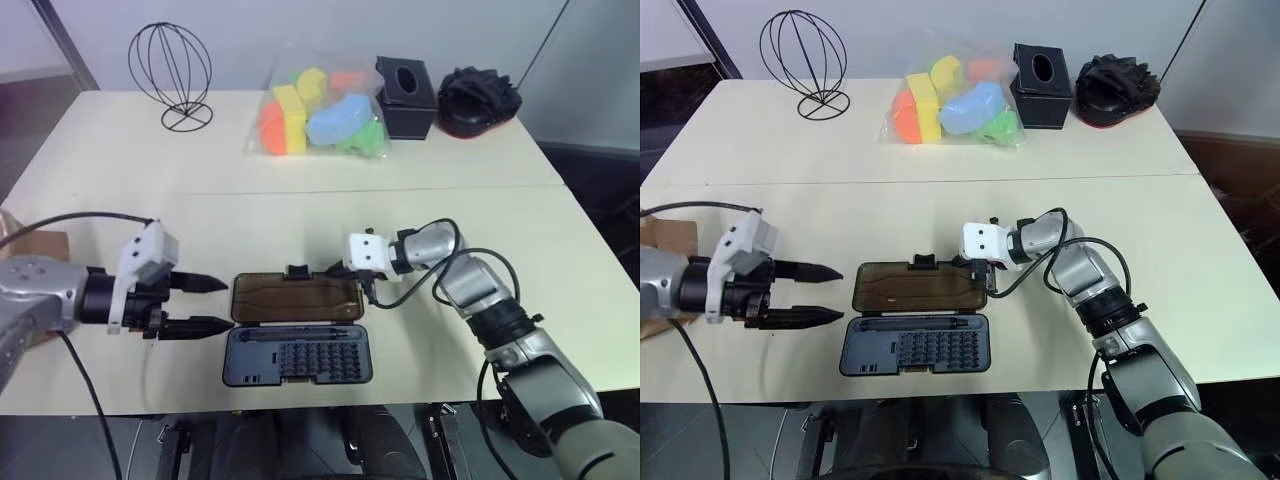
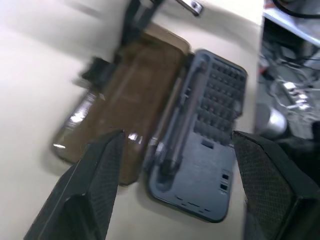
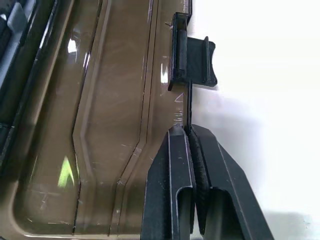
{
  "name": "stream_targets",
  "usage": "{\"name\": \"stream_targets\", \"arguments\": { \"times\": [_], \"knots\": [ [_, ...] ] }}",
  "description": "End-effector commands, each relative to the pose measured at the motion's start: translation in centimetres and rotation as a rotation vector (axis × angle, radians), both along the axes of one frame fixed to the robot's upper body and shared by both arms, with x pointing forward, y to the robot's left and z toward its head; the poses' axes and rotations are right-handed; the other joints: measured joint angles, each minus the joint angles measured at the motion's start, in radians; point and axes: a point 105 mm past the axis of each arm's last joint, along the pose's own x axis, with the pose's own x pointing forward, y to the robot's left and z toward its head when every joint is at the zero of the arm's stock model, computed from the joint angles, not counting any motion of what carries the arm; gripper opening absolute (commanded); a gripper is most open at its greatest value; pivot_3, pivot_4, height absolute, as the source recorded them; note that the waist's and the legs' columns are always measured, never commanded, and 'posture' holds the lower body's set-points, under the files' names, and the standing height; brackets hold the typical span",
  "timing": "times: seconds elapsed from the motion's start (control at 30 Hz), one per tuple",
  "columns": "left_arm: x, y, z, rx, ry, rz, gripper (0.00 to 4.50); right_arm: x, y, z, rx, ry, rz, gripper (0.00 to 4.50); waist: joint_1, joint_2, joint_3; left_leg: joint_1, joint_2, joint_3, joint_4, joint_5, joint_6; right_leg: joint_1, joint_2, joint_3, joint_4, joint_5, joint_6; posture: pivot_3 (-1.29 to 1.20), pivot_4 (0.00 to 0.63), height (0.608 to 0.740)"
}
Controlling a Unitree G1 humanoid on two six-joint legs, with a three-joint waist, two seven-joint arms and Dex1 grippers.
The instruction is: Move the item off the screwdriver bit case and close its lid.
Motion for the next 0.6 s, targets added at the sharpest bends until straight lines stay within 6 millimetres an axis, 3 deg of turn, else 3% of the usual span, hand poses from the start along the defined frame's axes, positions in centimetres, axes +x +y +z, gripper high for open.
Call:
{"name": "stream_targets", "arguments": {
  "times": [0.03,0.13,0.37,0.6],
  "knots": [
    [-0.7,-0.4,-0.8,-0.003,-0.022,-0.032,1.68,0.7,-0.1,0.9,0.009,-0.09,-0.051,0.0,0.0,0.0,0.0,0.0,0.0,0.0,0.0,0.0,0.0,0.0,0.0,0.0,0.0,0.0,0.0,0.0,0.15,0.737],
    [-1.1,-0.6,-2.5,0.022,-0.012,-0.04,0.09,1.2,-0.3,1.1,0.011,-0.126,-0.082,0.0,0.001,0.0,0.0,0.0,0.0,0.0,0.0,0.0,0.0,0.0,0.0,0.0,0.0,0.0,0.0,0.0,0.15,0.737],
    [-0.5,-0.4,-5.9,0.092,-0.001,-0.006,0.01,0.9,-0.5,1.8,0.028,-0.167,-0.082,0.0,0.002,0.0,0.0,0.001,0.0,0.001,0.0,0.0,0.0,0.0,0.0,0.0,0.0,0.0,0.0,0.0,0.15,0.737],
    [1.1,-0.1,-7.7,0.099,-0.012,0.067,0.01,0.0,0.0,3.3,0.055,-0.253,-0.052,0.0,0.002,0.0,0.0,0.001,0.0,0.0,0.0,0.0,0.0,0.001,0.0,0.0,0.0,0.0,0.0,0.0,0.15,0.737]
  ]
}}
